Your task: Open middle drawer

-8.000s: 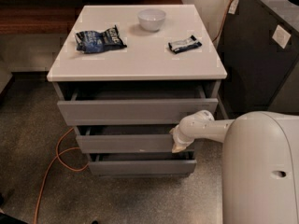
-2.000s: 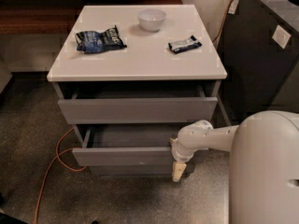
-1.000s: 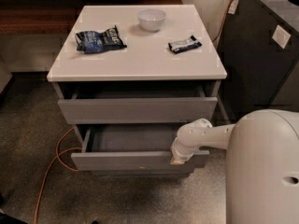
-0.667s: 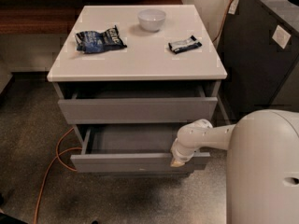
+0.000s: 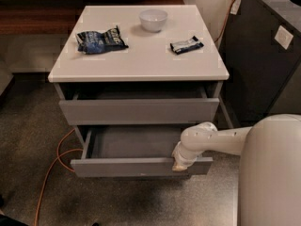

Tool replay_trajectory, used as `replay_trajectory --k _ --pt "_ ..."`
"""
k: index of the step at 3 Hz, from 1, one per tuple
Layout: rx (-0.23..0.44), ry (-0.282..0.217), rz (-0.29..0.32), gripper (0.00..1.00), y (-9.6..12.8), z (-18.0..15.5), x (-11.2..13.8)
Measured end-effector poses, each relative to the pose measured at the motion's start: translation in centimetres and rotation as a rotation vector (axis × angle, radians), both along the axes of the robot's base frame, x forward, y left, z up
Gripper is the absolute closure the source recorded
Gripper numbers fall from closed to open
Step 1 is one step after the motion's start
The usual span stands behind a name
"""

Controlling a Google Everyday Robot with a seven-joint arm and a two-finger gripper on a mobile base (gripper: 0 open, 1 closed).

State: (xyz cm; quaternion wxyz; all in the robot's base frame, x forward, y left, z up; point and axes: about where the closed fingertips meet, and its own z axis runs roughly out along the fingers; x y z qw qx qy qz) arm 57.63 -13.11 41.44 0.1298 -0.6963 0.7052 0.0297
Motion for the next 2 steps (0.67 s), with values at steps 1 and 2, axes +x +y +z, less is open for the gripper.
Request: replay_trajectory --k 1,2 --pt "0.029 0.012 0.035 1.00 0.92 1.20 -1.88" --pt "0.029 0.012 0.035 1.00 0.92 1.14 -1.89"
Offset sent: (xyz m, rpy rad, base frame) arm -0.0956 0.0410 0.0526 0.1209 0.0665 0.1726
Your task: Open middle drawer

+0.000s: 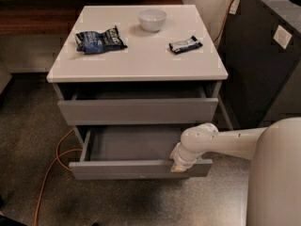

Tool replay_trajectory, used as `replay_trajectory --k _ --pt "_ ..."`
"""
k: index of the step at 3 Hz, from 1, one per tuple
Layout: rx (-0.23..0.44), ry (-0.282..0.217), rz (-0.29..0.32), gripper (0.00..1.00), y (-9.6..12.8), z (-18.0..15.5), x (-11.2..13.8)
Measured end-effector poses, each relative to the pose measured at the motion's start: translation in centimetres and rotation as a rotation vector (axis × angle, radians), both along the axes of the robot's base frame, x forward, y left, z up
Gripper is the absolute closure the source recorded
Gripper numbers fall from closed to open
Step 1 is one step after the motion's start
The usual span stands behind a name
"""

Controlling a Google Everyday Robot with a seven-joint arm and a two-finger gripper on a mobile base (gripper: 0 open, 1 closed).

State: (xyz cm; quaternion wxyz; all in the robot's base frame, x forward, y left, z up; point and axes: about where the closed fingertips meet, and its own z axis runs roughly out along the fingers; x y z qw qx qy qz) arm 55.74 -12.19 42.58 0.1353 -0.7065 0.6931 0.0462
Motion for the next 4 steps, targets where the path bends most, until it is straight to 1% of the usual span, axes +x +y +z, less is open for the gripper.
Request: replay_trajectory --k 1,2,3,4 --pt "0.014 0.012 0.025 1.00 0.5 0.5 -1.3" --pt "0.014 0.012 0.025 1.00 0.4 0.5 -1.3" --pt "0.024 0.027 0.045 1.00 0.9 0.6 -2.4" --pt "0.029 0.036 0.057 1.00 1.1 0.6 -3.0"
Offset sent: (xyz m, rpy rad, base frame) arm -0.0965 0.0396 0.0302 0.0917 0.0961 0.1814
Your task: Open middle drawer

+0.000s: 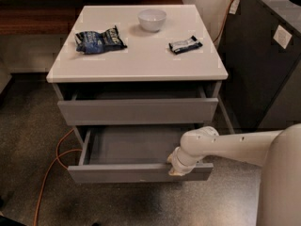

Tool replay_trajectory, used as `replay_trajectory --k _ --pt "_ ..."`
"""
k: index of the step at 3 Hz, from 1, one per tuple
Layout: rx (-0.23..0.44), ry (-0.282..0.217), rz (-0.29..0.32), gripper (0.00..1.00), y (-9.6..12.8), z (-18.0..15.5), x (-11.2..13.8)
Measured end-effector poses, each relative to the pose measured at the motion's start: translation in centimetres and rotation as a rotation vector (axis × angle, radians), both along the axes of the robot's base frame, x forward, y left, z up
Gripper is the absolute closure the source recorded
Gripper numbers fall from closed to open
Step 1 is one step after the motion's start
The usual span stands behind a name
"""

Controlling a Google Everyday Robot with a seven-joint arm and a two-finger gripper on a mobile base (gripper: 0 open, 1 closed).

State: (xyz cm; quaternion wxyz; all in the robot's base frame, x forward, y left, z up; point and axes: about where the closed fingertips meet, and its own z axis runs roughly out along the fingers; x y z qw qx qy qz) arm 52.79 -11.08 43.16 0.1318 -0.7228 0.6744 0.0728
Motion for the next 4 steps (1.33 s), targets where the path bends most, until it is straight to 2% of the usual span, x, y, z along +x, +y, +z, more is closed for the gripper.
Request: replay_trajectory --k 4 --pt "0.025 0.051 0.058 1.00 1.1 -0.1 -2.9"
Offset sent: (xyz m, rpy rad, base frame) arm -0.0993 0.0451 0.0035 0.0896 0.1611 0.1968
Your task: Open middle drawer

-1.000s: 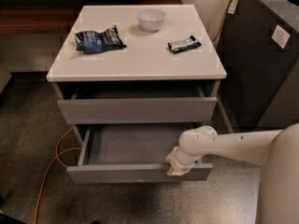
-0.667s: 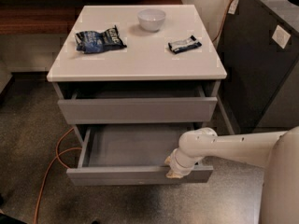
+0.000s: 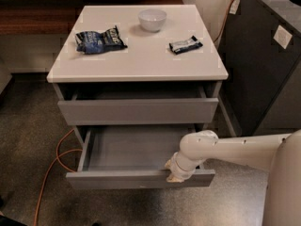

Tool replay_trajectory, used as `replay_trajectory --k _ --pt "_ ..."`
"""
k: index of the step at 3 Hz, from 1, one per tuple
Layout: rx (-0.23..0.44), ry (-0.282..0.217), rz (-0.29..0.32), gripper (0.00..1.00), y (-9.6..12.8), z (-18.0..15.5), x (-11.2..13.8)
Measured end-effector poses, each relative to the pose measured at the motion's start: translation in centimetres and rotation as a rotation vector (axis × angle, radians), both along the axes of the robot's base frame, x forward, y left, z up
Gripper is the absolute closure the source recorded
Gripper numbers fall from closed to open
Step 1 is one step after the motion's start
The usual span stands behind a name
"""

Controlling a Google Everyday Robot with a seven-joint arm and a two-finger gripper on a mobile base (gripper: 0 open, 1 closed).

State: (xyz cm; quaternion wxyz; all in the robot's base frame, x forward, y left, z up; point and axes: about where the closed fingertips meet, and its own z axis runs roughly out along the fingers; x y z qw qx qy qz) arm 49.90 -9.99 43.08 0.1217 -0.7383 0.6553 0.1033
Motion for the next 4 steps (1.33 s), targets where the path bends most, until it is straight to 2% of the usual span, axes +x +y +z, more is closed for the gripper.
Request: replay_trajectory --k 4 --pt "-0.005 0.008 0.006 1.00 0.07 -0.28 -0.33"
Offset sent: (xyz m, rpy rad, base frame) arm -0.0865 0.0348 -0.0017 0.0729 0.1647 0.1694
